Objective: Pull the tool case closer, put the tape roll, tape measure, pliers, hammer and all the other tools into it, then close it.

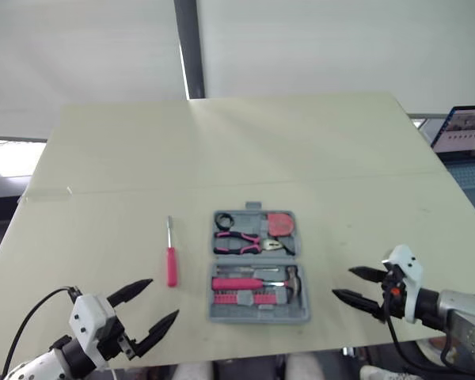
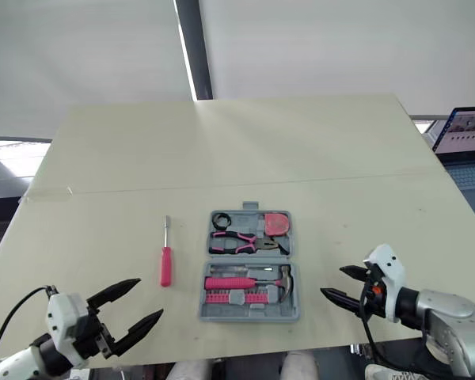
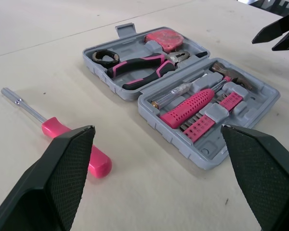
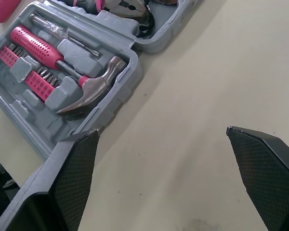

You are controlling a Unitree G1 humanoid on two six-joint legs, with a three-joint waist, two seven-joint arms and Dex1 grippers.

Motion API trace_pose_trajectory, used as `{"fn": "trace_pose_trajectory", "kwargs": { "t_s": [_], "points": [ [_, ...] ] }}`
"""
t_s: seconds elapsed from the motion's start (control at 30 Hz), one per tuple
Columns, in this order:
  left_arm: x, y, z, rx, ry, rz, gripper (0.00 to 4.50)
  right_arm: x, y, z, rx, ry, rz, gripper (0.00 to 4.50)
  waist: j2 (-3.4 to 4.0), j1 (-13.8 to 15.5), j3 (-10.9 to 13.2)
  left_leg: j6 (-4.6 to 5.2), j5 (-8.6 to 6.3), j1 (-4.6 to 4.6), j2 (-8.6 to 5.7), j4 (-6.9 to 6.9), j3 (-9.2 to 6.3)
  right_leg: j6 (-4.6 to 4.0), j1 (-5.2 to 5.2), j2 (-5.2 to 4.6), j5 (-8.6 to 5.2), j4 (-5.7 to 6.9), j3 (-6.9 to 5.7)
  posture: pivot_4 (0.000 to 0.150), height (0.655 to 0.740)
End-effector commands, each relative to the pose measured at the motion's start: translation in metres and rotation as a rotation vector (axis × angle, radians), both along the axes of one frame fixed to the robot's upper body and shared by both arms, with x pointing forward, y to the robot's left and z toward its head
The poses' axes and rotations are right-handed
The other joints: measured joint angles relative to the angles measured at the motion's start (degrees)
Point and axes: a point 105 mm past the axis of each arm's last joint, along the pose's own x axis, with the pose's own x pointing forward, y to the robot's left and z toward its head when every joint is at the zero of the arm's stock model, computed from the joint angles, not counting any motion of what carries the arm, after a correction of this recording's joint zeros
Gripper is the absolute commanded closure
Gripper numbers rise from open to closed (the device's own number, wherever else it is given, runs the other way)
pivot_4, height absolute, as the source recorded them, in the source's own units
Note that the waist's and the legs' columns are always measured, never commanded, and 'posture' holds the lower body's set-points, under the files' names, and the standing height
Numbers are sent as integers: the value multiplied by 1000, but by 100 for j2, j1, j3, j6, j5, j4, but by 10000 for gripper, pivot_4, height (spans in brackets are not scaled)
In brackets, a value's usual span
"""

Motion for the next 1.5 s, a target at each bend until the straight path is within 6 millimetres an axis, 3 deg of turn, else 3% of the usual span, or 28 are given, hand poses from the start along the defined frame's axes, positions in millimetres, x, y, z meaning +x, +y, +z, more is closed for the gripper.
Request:
{"fn": "trace_pose_trajectory", "kwargs": {
  "t_s": [0.03,0.07,0.13,0.2,0.43,0.57,0.77,0.93,1.1,1.2,1.37,1.5],
  "points": [
    [0,-5,6,12,-24,-16,0,0,1,10,20,-27,23,409,3,-47,2,13,31,-6,-45,-27,-76,19,49,-43,1,-27,-75,1500,7373],
    [0,-6,6,12,-25,-18,0,1,1,11,16,-37,25,409,-1,-69,0,27,65,-12,-101,-57,-136,36,74,-94,-6,-30,-132,1500,7373],
    [0,-7,6,12,-26,-20,0,1,1,12,15,-43,27,409,4,-30,3,31,112,-29,-160,-62,-243,58,51,-120,-11,-31,-129,1500,7373],
    [0,-7,6,13,-28,-20,0,1,1,12,13,-45,26,409,1,70,4,18,119,-48,-155,-51,-234,59,14,-70,-11,-16,7,1500,7373],
    [1,-6,8,13,-32,-23,0,6,-3,16,-17,-102,15,409,-1,85,9,-6,137,-48,-136,-60,-194,64,12,-45,-8,-44,46,1500,7373],
    [-2,-3,9,-10,-30,2,0,-2,-6,22,-47,-171,35,409,-2,80,10,-5,137,-44,-135,-61,-175,66,-9,-46,-8,-28,71,1500,7373],
    [-25,13,2,-14,29,77,0,-29,-16,25,-51,-139,106,409,-24,68,23,6,132,-50,-135,-68,-127,67,-43,-45,-7,-22,115,1500,7373],
    [-42,19,-3,-6,67,90,0,-33,-16,27,-5,-129,111,409,-62,58,46,7,127,-47,-127,-69,-96,71,-41,-42,-5,-23,155,1500,7373],
    [-46,20,-4,-6,68,91,0,-33,-14,27,11,-129,123,409,-59,80,49,9,122,-46,-124,-69,-98,70,-64,-39,-5,-21,154,1500,7373],
    [-41,20,-4,-21,73,126,0,-30,-10,31,20,-144,153,409,-61,77,50,10,122,-47,-126,-67,-95,72,-64,-39,-4,-21,156,1500,7373],
    [-25,25,-2,-110,125,316,0,-24,14,56,67,-282,268,409,-65,66,55,9,122,-48,-124,-65,-92,73,-57,-39,-3,-14,163,1500,7373],
    [-24,19,-1,-133,166,357,0,-25,21,61,85,-326,294,409,-66,74,55,9,122,-44,-121,-65,-94,73,-55,-35,-3,-16,162,1500,7373]
  ]
}}
